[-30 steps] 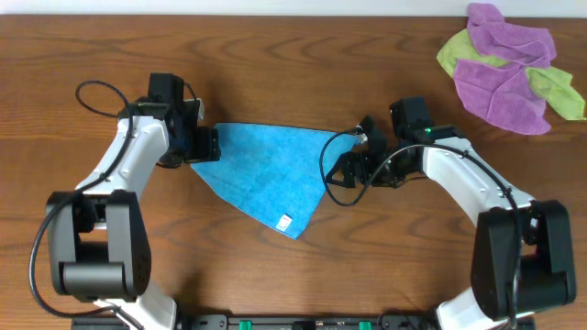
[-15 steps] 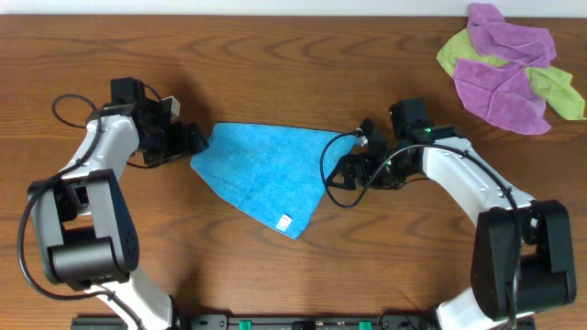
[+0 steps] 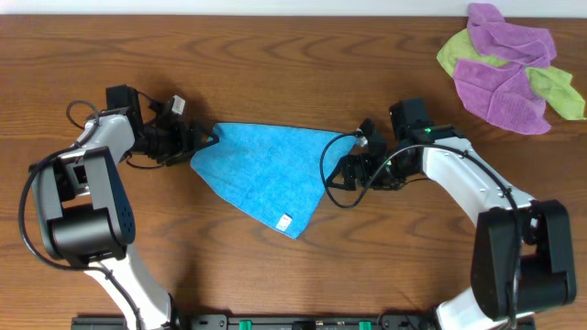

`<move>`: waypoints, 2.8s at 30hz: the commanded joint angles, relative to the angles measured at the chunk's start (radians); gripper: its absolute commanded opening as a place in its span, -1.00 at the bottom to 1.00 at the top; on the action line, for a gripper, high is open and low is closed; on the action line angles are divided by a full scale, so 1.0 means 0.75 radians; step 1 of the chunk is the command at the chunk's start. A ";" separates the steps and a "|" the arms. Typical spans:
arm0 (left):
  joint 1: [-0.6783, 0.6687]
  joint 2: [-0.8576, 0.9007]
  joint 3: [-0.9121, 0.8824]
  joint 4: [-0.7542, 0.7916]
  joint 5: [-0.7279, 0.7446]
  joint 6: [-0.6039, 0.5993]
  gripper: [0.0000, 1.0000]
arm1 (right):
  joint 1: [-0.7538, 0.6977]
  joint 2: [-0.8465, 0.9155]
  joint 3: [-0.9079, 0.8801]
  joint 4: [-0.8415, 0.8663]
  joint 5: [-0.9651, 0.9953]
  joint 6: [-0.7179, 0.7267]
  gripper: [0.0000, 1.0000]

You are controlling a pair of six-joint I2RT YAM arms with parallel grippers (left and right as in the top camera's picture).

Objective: Fold the cloth

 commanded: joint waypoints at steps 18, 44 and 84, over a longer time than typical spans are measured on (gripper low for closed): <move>-0.019 0.076 -0.018 -0.512 -0.026 0.013 0.35 | 0.011 -0.019 -0.008 0.034 -0.005 -0.026 0.89; -0.186 0.050 -0.018 -0.601 -0.077 0.013 -0.57 | -0.007 -0.035 -0.007 -0.306 -0.077 -0.155 0.41; -0.296 0.038 -0.014 -0.584 0.008 -0.082 -0.88 | 0.626 0.004 -0.008 0.079 0.614 0.264 -0.97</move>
